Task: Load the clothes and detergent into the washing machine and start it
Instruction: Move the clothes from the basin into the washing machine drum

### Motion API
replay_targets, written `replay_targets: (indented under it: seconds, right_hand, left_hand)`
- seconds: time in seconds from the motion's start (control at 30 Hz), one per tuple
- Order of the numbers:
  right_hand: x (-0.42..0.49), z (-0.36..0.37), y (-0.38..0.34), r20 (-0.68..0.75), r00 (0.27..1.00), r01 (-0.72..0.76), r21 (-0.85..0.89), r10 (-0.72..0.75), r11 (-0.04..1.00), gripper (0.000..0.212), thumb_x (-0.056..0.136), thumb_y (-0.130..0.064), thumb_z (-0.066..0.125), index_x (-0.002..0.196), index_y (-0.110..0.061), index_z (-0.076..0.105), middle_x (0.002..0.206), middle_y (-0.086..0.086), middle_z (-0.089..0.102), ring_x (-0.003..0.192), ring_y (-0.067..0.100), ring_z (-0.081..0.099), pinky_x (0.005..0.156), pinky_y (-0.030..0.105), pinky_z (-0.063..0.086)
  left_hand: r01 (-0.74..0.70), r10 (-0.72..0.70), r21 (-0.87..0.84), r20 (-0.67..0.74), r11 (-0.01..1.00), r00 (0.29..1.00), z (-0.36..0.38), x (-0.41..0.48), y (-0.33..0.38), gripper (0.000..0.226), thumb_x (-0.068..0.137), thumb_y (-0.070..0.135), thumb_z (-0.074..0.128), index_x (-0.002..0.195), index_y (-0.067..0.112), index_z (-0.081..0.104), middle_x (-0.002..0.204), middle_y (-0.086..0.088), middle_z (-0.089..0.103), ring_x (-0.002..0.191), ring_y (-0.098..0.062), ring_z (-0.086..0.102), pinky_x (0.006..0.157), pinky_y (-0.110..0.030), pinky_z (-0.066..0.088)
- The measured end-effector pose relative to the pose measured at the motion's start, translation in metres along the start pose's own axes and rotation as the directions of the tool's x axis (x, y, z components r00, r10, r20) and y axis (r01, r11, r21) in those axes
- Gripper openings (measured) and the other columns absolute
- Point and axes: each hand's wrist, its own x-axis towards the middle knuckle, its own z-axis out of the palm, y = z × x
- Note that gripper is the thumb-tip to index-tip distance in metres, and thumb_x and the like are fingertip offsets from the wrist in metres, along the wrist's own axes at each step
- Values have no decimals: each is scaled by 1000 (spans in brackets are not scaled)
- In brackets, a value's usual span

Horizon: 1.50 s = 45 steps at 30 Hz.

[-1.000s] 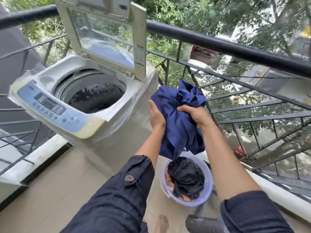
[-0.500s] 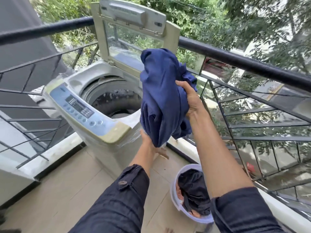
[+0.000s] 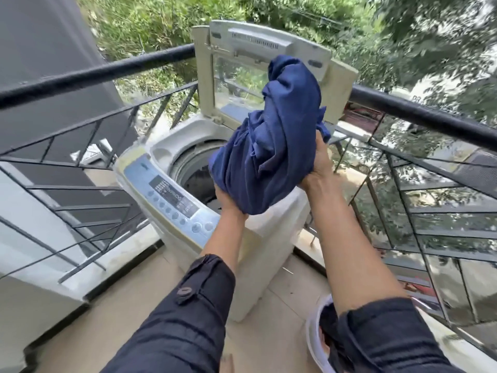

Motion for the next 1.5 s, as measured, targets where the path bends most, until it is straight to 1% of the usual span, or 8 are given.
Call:
replay_targets:
  seconds: [0.1,0.2,0.33,0.47,0.6,0.73,0.87,1.5]
  right_hand:
    - [29,-3,16,-98,993,-71,28,73,997,31,89,-21,49,68,-12,70,71,4,71,70,20,67,67,23,54]
    - [51,-3,32,-148,986,-80,-57,71,995,20,89,-20,50,84,-14,68,81,3,72,84,22,65,81,29,51]
    - [72,-4,56,-225,971,-120,-146,85,982,16,89,-16,52,82,-14,66,71,-1,73,72,17,67,70,25,53]
    - [86,-4,76,-319,941,-194,-246,110,950,18,88,-5,51,74,-10,61,51,-3,68,48,13,64,45,15,49]
    - [99,-13,91,-386,913,-280,-364,130,888,15,83,2,56,75,-8,61,55,0,67,64,23,58,56,27,48]
    - [102,-20,100,-434,875,-430,-495,214,755,13,89,-5,52,88,-18,57,90,4,56,82,22,53,74,32,40]
    - [108,-33,107,-426,874,-447,-521,233,727,41,94,-11,46,135,-19,48,139,1,48,132,23,41,109,45,24]
    - [69,-67,59,-456,878,-331,-359,146,873,28,98,-16,39,114,-10,60,134,11,57,126,25,53,102,29,36]
  left_hand:
    - [-111,128,108,-168,988,977,-16,42,27,41,81,54,56,98,19,69,102,-2,71,93,-25,67,85,-32,54]
    - [-104,162,198,-305,975,938,-61,142,21,89,52,81,63,125,30,59,129,3,61,119,-25,58,102,-48,47]
    - [-168,214,160,-342,973,915,-35,99,63,64,76,36,67,132,10,52,124,-11,62,107,-29,63,95,-42,52]
    - [-229,267,166,-264,959,927,-31,114,68,58,80,31,62,130,3,53,129,-16,59,111,-29,60,103,-44,46]
    - [-171,213,189,-225,967,951,-50,175,52,80,66,54,62,131,8,54,135,-12,56,123,-27,54,110,-44,39]
    - [-171,229,331,-146,928,962,-21,147,67,44,97,35,40,131,10,53,141,-8,49,132,-19,44,117,-34,28]
    - [-202,283,412,-147,889,948,-14,136,63,41,102,27,33,127,4,55,132,-13,55,121,-20,49,110,-29,31]
    - [-119,189,533,-79,838,979,18,88,-3,25,97,28,37,101,18,60,88,2,68,73,-9,62,70,-27,44]
